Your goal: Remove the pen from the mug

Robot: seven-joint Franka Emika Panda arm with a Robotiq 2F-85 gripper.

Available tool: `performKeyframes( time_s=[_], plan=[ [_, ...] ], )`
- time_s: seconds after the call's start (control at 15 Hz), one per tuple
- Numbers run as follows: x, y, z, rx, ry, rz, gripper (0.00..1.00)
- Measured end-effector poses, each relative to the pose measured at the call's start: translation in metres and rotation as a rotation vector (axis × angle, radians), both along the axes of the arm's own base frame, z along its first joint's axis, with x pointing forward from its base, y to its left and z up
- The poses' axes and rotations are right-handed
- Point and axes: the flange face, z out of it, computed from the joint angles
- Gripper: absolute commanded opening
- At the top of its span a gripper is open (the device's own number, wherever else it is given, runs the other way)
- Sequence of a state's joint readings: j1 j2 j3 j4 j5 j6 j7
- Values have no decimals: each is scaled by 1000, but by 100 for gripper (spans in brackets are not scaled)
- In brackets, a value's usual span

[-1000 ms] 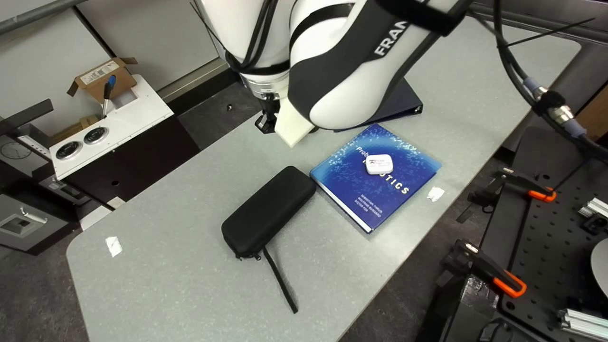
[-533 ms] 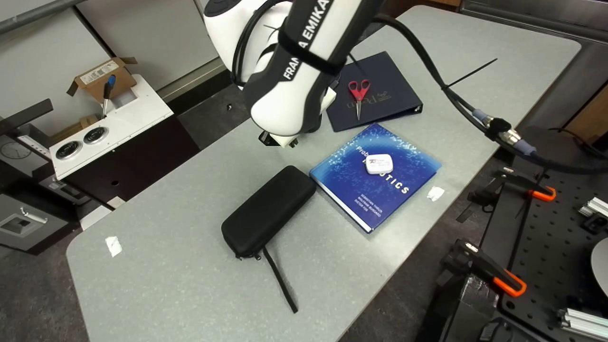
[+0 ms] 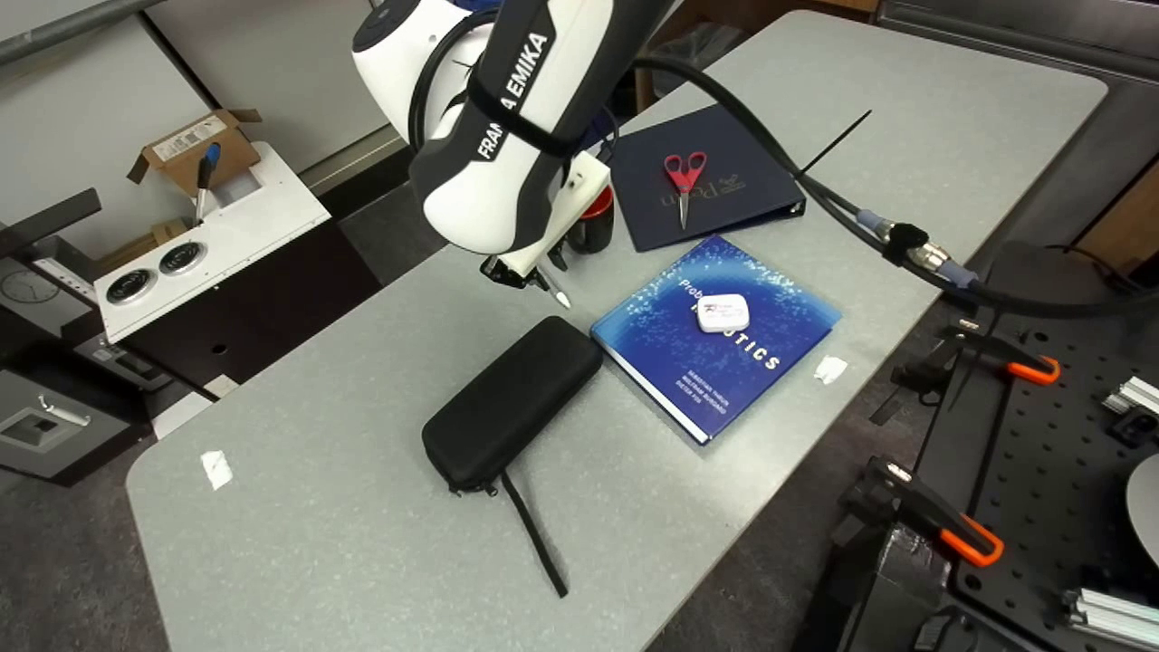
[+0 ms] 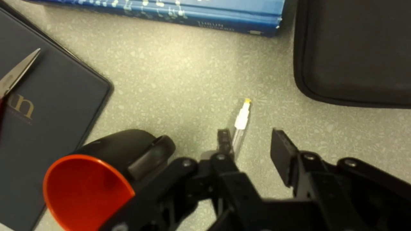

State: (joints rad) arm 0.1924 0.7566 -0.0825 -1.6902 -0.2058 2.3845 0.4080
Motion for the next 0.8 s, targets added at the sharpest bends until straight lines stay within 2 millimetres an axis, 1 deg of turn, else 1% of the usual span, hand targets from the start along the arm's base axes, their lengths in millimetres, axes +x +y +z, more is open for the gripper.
performKeyframes(
  time_s=[0.07,0.27,0.33,0.6,0.8],
  plan=[
    [1,1,2,-2,3,2,78],
    [2,2,4,-4,10,2,99],
    [3,2,5,-5,11,0,100],
    [3,-2,6,-2,26,-11,100],
    [2,-1,5,-2,29,-9,100]
  ],
)
